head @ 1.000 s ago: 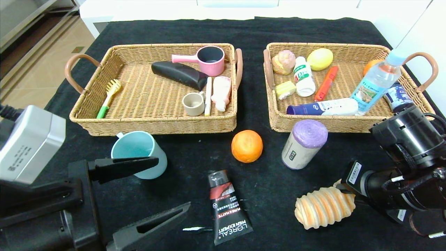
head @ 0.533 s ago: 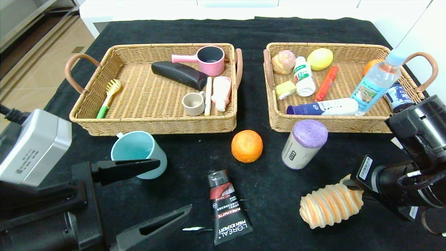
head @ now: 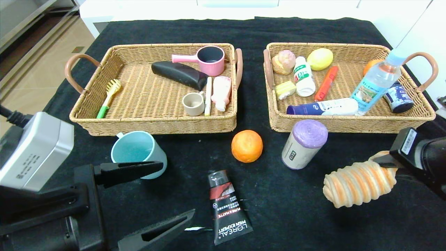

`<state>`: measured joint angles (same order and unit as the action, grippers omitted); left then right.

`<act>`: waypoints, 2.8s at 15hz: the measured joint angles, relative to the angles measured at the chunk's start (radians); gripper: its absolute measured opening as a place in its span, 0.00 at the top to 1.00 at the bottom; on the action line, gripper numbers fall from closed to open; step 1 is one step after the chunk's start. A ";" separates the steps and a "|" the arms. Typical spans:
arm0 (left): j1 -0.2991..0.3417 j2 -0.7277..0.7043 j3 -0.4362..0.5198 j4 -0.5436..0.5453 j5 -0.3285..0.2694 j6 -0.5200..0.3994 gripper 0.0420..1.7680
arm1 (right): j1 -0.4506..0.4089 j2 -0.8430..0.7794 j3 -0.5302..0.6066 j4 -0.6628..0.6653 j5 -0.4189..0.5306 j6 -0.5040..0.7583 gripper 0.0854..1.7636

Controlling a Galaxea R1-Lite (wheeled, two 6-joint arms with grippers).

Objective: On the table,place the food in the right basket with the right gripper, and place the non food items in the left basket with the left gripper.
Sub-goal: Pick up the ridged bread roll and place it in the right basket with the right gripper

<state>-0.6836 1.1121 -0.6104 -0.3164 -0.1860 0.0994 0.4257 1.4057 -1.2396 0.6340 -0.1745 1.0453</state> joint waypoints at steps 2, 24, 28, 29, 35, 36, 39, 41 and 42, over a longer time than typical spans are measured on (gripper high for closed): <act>-0.001 0.000 0.002 0.000 0.000 0.000 0.03 | -0.039 -0.026 -0.052 0.003 0.000 -0.033 0.82; -0.001 -0.005 0.000 -0.002 0.000 0.000 0.03 | -0.044 0.183 -0.592 -0.012 -0.061 -0.140 0.83; 0.000 -0.004 0.001 -0.002 0.000 0.000 0.03 | -0.006 0.237 -0.636 -0.035 -0.148 -0.213 0.84; 0.000 -0.004 0.001 -0.002 0.000 0.000 0.03 | -0.006 0.253 -0.640 -0.077 -0.151 -0.231 0.84; 0.000 -0.013 -0.002 -0.002 0.000 0.000 0.03 | -0.002 0.326 -0.638 -0.217 -0.209 -0.357 0.84; 0.000 -0.014 -0.002 -0.002 0.000 0.001 0.03 | 0.002 0.341 -0.638 -0.251 -0.247 -0.390 0.84; 0.000 -0.016 -0.002 -0.002 0.000 0.001 0.03 | 0.007 0.386 -0.636 -0.340 -0.279 -0.451 0.84; 0.000 -0.016 -0.003 -0.002 0.000 0.001 0.03 | 0.003 0.409 -0.636 -0.371 -0.279 -0.458 0.84; 0.000 -0.017 -0.003 -0.002 0.000 0.004 0.03 | -0.001 0.417 -0.635 -0.373 -0.279 -0.457 0.84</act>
<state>-0.6840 1.0949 -0.6132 -0.3183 -0.1860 0.1034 0.4251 1.8223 -1.8747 0.2615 -0.4536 0.5879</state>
